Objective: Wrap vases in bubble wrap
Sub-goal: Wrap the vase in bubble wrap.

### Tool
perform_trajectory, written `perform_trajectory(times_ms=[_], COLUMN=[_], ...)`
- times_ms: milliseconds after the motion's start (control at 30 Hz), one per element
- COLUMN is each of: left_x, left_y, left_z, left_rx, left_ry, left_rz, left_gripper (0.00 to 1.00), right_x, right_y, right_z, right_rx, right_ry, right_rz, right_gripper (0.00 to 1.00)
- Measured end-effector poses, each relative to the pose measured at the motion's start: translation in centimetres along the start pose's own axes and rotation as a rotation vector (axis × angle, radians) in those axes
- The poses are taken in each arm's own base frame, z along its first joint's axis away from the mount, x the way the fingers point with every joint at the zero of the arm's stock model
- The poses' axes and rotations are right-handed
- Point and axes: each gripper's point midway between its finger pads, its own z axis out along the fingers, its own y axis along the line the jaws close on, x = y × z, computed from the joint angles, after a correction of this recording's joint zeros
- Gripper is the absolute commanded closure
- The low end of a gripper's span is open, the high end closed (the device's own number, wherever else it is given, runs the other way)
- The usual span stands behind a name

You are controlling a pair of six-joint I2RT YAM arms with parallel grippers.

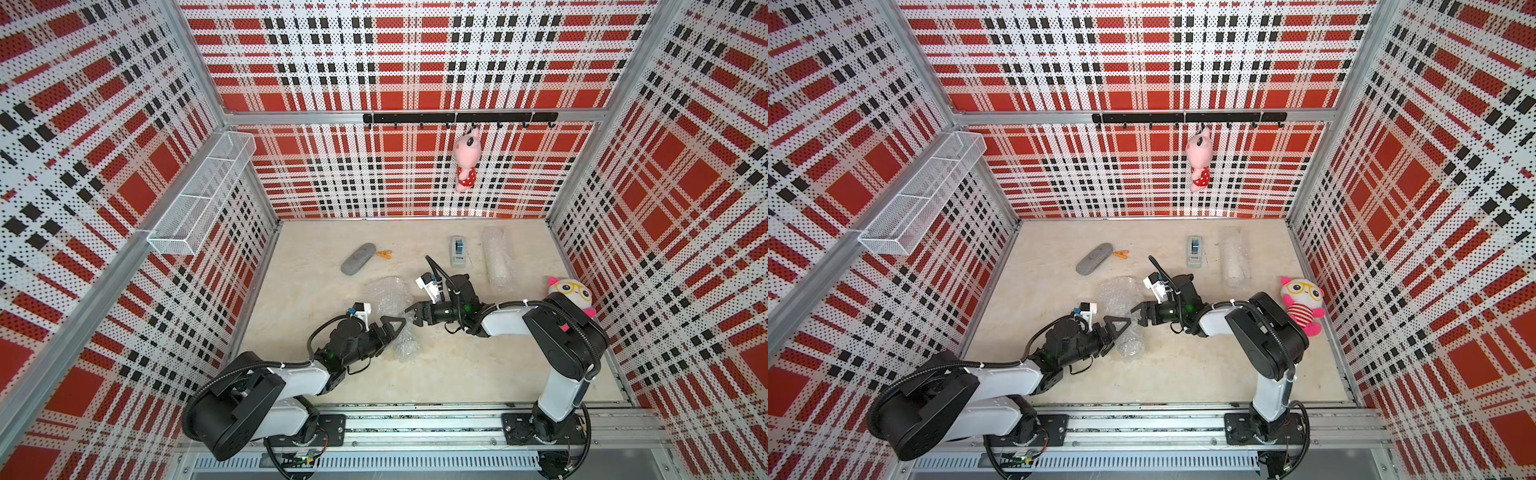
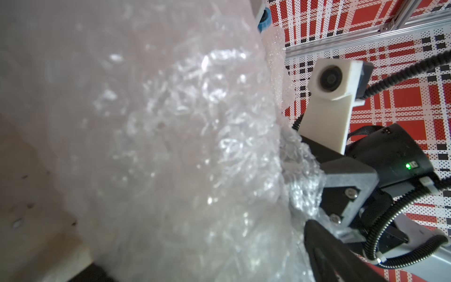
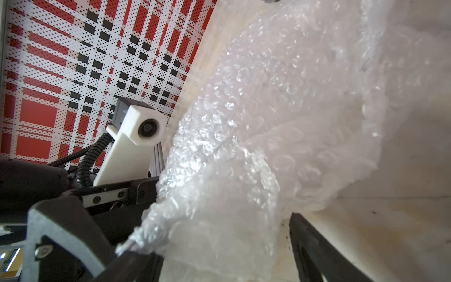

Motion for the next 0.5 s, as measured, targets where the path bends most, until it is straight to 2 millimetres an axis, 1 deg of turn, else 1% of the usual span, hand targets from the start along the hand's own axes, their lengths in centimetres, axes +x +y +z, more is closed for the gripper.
perform_trajectory(times_ms=[133,233,267,300,367,433,500], left_x=[1.0,1.3,1.3,1.4,1.5,1.7,1.9], left_y=[0.8,1.5,1.6,1.7,2.1,2.7,3.2], left_z=[0.6,1.0,1.1,1.3,1.5,1.6,1.7], left_rx=[-0.022,-0.034,-0.033,-0.030,-0.029,-0.037,-0.043], left_ry=[0.032,0.042,0.045,0.046,0.051,0.056,0.060], left_rz=[0.002,-0.003,-0.004,-0.004,-0.008,-0.016,-0.026], left_gripper=[0.02,0.02,0.00,0.03,0.14,0.21,0.28], right_x=[0.6,1.1,1.2,1.2,1.3,1.4,1.7], right_y=[-0.5,-1.0,-1.2,-1.3,-1.5,-1.6,-1.7], right_z=[0.4,0.4,0.4,0.4,0.4,0.4,0.4], right_rx=[0.001,0.016,0.022,0.026,0.037,0.040,0.045], right_ry=[0.014,0.022,0.021,0.020,0.016,0.018,0.021], right_rz=[0.014,0.030,0.033,0.034,0.038,0.043,0.045], right_gripper=[0.21,0.22,0.22,0.22,0.23,0.24,0.25])
